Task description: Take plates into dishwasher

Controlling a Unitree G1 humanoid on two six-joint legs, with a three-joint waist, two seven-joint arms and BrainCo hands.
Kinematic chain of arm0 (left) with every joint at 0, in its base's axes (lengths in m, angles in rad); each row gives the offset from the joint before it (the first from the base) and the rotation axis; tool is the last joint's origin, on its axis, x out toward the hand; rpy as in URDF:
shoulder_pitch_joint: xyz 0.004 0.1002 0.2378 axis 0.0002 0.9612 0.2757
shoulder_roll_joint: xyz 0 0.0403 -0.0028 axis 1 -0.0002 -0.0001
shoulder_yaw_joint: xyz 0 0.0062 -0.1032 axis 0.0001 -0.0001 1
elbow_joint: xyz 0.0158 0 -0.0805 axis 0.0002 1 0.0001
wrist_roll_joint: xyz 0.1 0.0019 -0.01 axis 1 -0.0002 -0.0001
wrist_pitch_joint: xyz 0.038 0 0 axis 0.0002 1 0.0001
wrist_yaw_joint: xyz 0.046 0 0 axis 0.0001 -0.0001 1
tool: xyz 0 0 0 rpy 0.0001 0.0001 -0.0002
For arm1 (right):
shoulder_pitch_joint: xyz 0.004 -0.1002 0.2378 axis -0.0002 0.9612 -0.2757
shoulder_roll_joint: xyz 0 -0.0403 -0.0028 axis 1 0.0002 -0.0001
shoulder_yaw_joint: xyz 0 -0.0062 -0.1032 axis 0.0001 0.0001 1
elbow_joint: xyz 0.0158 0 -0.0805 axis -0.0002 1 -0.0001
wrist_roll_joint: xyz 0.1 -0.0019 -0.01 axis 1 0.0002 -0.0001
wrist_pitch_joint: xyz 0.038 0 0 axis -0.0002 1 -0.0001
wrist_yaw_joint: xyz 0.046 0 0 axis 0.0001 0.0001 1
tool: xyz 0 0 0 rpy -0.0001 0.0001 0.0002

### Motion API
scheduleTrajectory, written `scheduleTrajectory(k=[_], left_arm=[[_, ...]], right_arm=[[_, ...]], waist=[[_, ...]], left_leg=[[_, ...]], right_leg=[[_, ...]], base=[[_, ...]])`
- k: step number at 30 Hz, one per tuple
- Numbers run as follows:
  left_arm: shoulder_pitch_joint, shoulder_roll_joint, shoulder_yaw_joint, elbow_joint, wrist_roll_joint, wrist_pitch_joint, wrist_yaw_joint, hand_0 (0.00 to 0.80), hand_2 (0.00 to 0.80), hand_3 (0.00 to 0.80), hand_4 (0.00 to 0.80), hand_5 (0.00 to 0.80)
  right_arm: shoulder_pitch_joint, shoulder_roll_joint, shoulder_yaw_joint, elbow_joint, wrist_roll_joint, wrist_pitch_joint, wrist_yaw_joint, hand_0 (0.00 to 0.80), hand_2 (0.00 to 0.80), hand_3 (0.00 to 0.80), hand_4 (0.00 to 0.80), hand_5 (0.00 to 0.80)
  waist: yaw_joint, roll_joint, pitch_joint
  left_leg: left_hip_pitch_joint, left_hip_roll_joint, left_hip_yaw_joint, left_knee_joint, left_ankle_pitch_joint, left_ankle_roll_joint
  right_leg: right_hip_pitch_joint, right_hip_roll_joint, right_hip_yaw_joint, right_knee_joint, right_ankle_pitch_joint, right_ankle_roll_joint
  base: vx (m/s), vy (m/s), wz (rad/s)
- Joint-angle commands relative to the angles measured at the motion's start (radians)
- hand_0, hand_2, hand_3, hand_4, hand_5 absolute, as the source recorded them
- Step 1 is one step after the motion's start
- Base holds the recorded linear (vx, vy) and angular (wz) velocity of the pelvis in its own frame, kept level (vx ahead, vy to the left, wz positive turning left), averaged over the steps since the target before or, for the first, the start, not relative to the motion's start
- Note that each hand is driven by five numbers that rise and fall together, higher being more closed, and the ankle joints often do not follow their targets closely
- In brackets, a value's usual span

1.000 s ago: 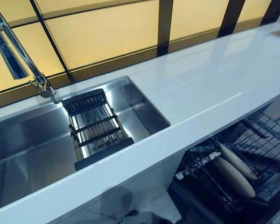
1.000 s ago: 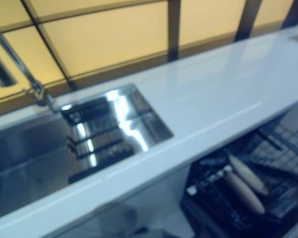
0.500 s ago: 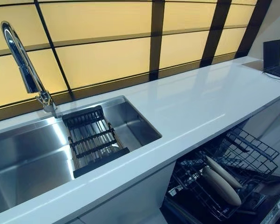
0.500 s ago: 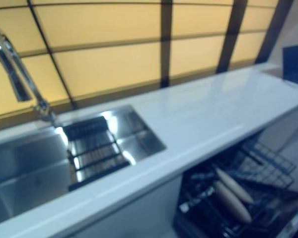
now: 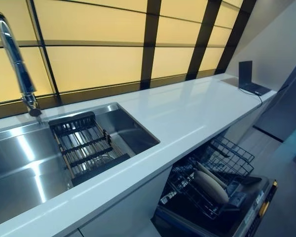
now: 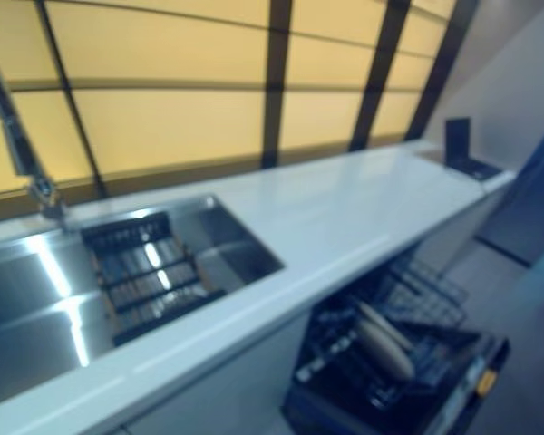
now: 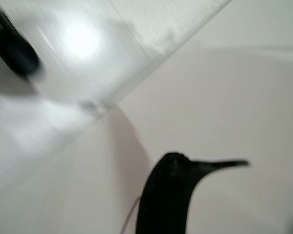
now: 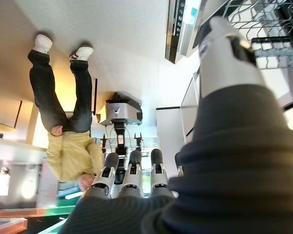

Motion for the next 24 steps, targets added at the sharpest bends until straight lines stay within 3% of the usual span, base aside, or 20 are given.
scheduleTrajectory(k=[1,5,7,9,11,13,18,20,21,24], left_arm=[[0.009,0.032,0.048,0.015,-0.016,-0.006,0.006,0.000,0.000,0.000,0.000,0.000],[0.004,0.035,0.050,0.009,-0.026,-0.015,0.002,0.000,0.000,0.000,0.000,0.000],[-0.051,0.039,0.031,-0.004,-0.070,-0.036,0.024,0.000,0.000,0.000,0.000,0.000],[-0.100,0.046,0.022,-0.015,-0.143,-0.044,0.046,0.000,0.000,0.000,0.000,0.000],[-0.132,0.045,0.023,-0.018,-0.180,-0.050,0.049,0.000,0.000,0.000,0.000,0.000],[-0.130,0.035,0.025,-0.032,-0.181,-0.070,0.030,0.000,0.000,0.000,0.000,0.000],[-0.102,0.026,0.032,-0.046,-0.182,-0.065,0.028,0.000,0.000,0.000,0.000,0.000],[-0.087,0.027,0.041,-0.035,-0.209,-0.058,0.032,0.000,0.000,0.000,0.000,0.000],[-0.063,0.026,0.057,-0.028,-0.224,-0.061,0.035,0.000,0.000,0.000,0.000,0.000],[-0.024,0.025,0.078,-0.025,-0.245,-0.073,0.051,0.000,0.000,0.000,0.000,0.000]], right_arm=[[-0.081,0.002,0.021,0.082,-0.001,-0.012,-0.011,0.000,0.000,0.000,0.000,0.000],[-0.148,0.031,0.068,0.158,0.001,0.057,0.033,0.000,0.000,0.000,0.000,0.000],[-0.246,0.058,0.119,0.287,0.063,0.105,0.085,0.000,0.000,0.000,0.000,0.000],[-0.310,0.080,0.160,0.328,0.097,0.150,0.092,0.000,0.000,0.000,0.000,0.000],[-0.322,0.094,0.180,0.350,0.117,0.153,0.078,0.000,0.000,0.000,0.000,0.000],[-0.301,0.134,0.174,0.324,0.133,0.179,0.074,0.000,0.000,0.000,0.000,0.000],[-0.305,0.189,0.201,0.339,0.109,0.211,0.091,0.000,0.000,0.000,0.000,0.000],[-0.315,0.209,0.224,0.368,0.075,0.226,0.119,0.000,0.000,0.000,0.000,0.000],[-0.314,0.219,0.237,0.388,0.073,0.234,0.128,0.000,0.000,0.000,0.000,0.000],[-0.316,0.222,0.245,0.406,0.069,0.259,0.139,0.000,0.000,0.000,0.000,0.000]], waist=[[0.060,-0.026,-0.036],[0.096,-0.042,-0.043],[0.139,-0.068,0.006],[0.161,-0.078,0.042],[0.166,-0.068,0.062],[0.163,-0.046,0.074],[0.186,-0.022,0.067],[0.202,-0.004,0.065],[0.215,0.013,0.069],[0.226,0.028,0.074]], left_leg=[[-0.120,-0.074,-0.083,0.085,-0.066,0.037],[-0.183,-0.076,-0.111,0.140,-0.068,0.044],[-0.336,-0.042,-0.110,0.274,-0.064,0.030],[-0.410,-0.007,-0.104,0.315,-0.054,-0.002],[-0.440,0.000,-0.104,0.294,-0.003,-0.015],[-0.411,-0.019,-0.108,0.206,0.050,-0.027],[-0.390,-0.052,-0.151,0.113,0.097,-0.029],[-0.390,-0.041,-0.170,0.080,0.126,-0.046],[-0.385,-0.027,-0.187,0.034,0.165,-0.068],[-0.382,-0.018,-0.187,-0.022,0.182,-0.080]], right_leg=[[0.091,-0.031,0.024,0.001,0.132,-0.054],[0.125,-0.026,0.041,0.002,0.107,-0.052],[0.156,0.001,-0.001,-0.099,-0.050,-0.066],[0.174,0.021,-0.037,-0.137,-0.107,-0.084],[0.178,0.055,-0.035,-0.159,-0.116,-0.101],[0.176,0.069,-0.039,-0.152,-0.127,-0.107],[0.204,0.086,-0.033,-0.136,-0.165,-0.132],[0.194,0.104,-0.041,-0.110,-0.197,-0.153],[0.197,0.132,-0.044,-0.090,-0.237,-0.182],[0.195,0.165,-0.051,-0.081,-0.259,-0.208]], base=[[-0.187,-0.104,-0.40],[-0.269,-0.199,-0.44],[-0.653,-0.459,-0.36],[-0.574,-0.428,0.23],[-0.379,-0.274,-0.05],[-0.356,-0.154,0.04],[-0.218,-0.104,0.08],[-0.208,-0.205,-0.14],[-0.192,-0.270,-0.05],[-0.101,-0.172,0.05]])
